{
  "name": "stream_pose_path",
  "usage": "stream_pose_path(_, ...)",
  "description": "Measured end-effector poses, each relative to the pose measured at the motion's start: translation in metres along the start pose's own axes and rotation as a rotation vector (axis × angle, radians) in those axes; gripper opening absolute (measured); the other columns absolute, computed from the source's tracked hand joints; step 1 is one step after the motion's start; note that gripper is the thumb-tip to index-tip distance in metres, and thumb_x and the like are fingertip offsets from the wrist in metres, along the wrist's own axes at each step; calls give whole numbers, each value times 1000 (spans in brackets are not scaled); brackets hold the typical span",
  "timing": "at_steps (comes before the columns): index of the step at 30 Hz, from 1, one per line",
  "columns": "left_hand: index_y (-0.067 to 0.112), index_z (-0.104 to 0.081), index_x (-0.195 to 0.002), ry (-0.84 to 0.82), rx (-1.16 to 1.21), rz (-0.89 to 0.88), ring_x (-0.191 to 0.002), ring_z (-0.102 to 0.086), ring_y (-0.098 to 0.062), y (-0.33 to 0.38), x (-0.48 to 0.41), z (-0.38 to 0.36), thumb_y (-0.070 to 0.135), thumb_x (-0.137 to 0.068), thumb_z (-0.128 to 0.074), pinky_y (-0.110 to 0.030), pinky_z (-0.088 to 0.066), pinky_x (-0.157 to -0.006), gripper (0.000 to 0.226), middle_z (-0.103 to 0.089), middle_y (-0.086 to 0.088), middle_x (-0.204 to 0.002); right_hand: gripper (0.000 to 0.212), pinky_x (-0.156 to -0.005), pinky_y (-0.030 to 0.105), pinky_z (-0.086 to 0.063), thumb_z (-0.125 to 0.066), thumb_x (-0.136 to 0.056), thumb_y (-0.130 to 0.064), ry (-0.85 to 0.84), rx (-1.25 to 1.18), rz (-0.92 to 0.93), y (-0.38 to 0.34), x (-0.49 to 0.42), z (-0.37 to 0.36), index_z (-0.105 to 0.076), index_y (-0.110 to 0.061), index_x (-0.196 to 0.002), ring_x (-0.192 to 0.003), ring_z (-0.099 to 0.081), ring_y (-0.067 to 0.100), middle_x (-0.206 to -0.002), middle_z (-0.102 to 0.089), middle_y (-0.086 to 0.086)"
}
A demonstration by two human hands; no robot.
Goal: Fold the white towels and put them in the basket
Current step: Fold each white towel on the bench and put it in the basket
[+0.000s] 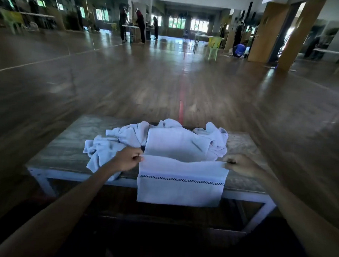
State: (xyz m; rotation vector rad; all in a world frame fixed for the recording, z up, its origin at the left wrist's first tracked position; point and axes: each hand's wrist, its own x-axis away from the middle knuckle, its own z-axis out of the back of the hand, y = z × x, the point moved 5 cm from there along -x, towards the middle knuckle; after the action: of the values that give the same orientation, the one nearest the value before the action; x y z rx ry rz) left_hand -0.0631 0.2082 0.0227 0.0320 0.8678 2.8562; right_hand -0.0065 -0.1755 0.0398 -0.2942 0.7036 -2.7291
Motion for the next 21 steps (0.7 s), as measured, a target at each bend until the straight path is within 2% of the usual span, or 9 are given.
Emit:
stream_pose_path(2,3,-62,-88,43,-11,-12,-82,-60,-26,-10,-2,-25,40,-88,-45,-36,-42,-73,40,-63,-9,-81,20,-73,26,-44,-63,-87,-15,37,-1,24,6,-1,-26,-61,-31,-76,-74,-53,6,-79,-60,-6)
stream_pose_path(5,9,-60,-84,95,-20,-56,-72,-57,-21,-23,-7,-52,55,-78,-30,-39,-45,-69,56,-56,5,-71,4,-75,37,-46,-65,-84,-9,118,-58,69,13,-3,-52,-66,-9,-81,-79,-62,22,-81,-67,5)
stream_pose_path(7,14,-60,-86,88,-63,-79,-74,-57,-21,-27,-6,-65,57,-80,-27,-40,-46,-72,54,-59,3,-75,8,-80,42,-48,-63,-83,-18,117,-90,98,16,-1,-67,-65,-10,-83,-86,-65,28,-85,-69,6)
stream_pose_path(9,22,-57,-89,86,-109,-91,-79,-61,-25,-34,-4,-72,57,-83,-26,-38,-46,-73,47,-65,-1,-82,12,-80,42,-48,-60,-84,-24,76,-78,149,16,2,-81,-65,-13,-84,-87,-65,26,-87,-69,6)
stream_pose_path(13,17,-56,-83,129,-107,-255,-65,-58,-21,-42,4,-69,50,-92,-31,-33,-40,-60,42,-60,0,-71,7,-78,38,-49,-60,-91,-24,12,22,179,21,8,-88,-65,-18,-91,-85,-66,19,-93,-71,2)
stream_pose_path(15,15,-56,-81,141,-148,-305,-62,-56,-19,-46,10,-66,45,-93,-33,-30,-34,-60,39,-58,2,-67,10,-75,38,-49,-56,-90,-31,-11,55,196,24,12,-87,-63,-24,-92,-80,-66,20,-91,-71,4)
stream_pose_path(17,18,-56,-83,154,-205,-332,-62,-56,-18,-48,18,-66,41,-94,-35,-29,-30,-63,34,-59,4,-67,14,-76,38,-48,-55,-90,-29,-34,65,218,25,18,-89,-64,-18,-93,-83,-65,21,-95,-70,5)
stream_pose_path(19,20,-55,-84,122,-235,-336,-62,-56,-18,-52,27,-68,40,-94,-33,-30,-31,-66,31,-60,5,-66,17,-79,40,-47,-53,-88,-31,-16,54,233,27,25,-92,-63,-18,-92,-86,-64,20,-92,-69,-2)
stream_pose_path(21,24,-49,-85,82,-283,-322,-63,-56,-17,-54,37,-71,40,-92,-27,-35,-34,-74,28,-60,4,-66,15,-83,45,-45,-45,-86,-43,9,74,247,29,31,-96,-55,-33,-90,-85,-62,14,-86,-63,-20)
